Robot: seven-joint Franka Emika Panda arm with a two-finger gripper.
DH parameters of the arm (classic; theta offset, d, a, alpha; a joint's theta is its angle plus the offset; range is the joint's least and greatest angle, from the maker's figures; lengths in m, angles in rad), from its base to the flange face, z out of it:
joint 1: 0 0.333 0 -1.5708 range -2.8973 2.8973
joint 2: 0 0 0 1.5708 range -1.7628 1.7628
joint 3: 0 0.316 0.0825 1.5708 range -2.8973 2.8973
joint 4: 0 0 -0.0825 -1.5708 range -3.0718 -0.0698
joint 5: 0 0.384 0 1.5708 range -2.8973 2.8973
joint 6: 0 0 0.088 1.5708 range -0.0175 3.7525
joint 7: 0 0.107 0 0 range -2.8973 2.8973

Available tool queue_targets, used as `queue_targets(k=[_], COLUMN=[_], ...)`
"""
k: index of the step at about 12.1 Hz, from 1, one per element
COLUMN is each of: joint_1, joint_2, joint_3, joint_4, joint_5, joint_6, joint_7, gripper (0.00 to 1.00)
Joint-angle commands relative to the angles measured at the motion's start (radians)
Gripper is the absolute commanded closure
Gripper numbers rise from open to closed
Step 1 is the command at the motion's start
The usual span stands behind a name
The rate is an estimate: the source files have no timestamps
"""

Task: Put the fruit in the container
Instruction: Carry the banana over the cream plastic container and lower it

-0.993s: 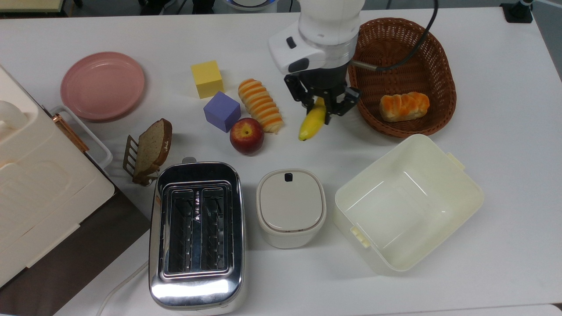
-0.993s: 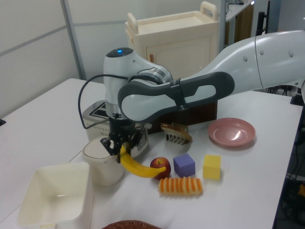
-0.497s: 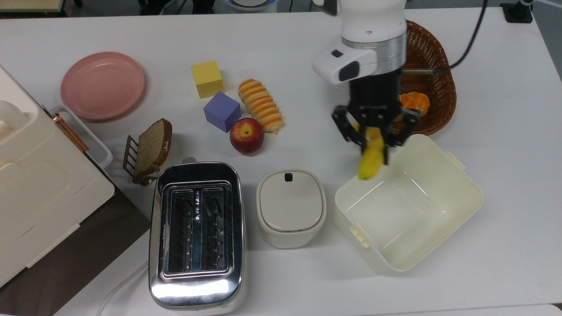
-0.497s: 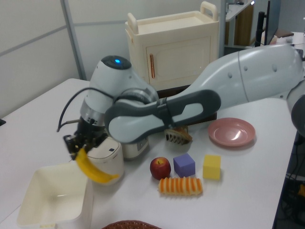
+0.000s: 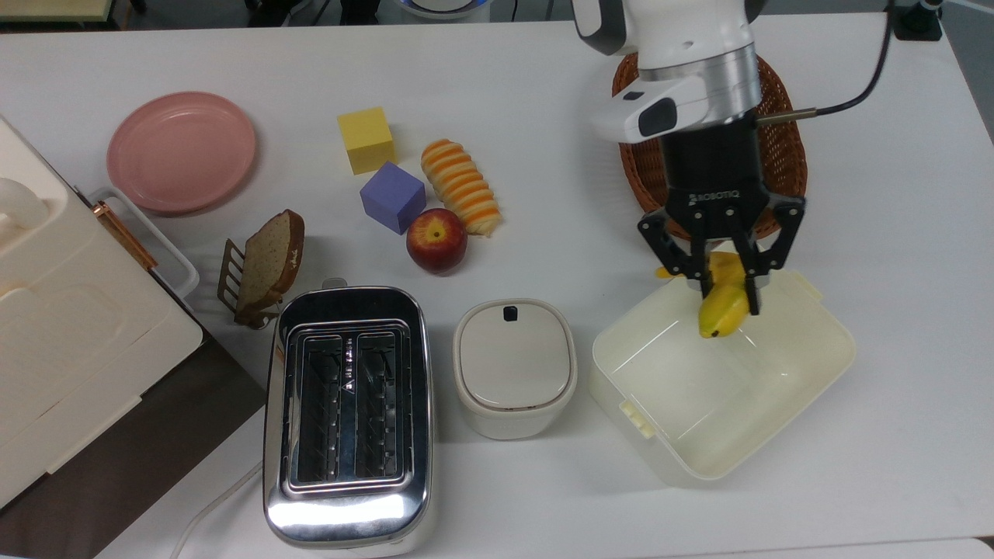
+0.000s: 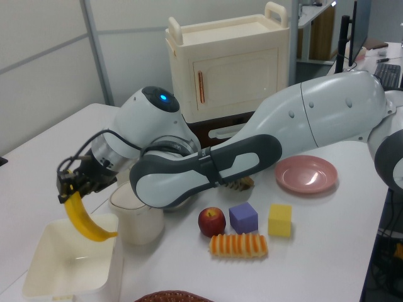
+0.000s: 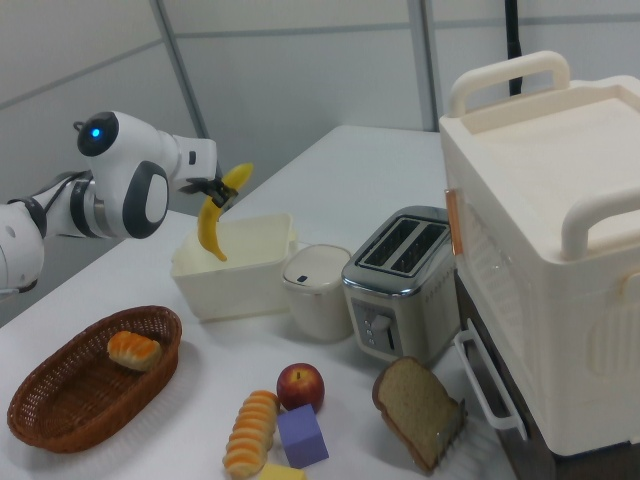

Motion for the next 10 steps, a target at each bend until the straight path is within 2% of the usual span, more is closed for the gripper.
queue_targets(k=[1,4,5,7,8,9,10], joint_1=[0.001,0.012,0.013,0.014,0.014,0.012,0.01], joint_2=[0.072,0.128,0.141,0.152,0.152,0.152,0.153], joint_3=[0.008,0.008,0.008,0.01,0.01,0.01,0.01], joint_4=[0.103,0.106,0.106,0.1,0.098,0.097,0.094], joint_5=[-0.01,-0.012,-0.012,-0.012,-0.012,-0.012,-0.01], joint_6=[0.051,0.179,0.186,0.188,0.188,0.188,0.188], joint_7=[0.12,0.166,0.166,0.166,0.166,0.166,0.166], gripper=[0.82,0.82,0.78,0.51,0.28,0.0,0.0])
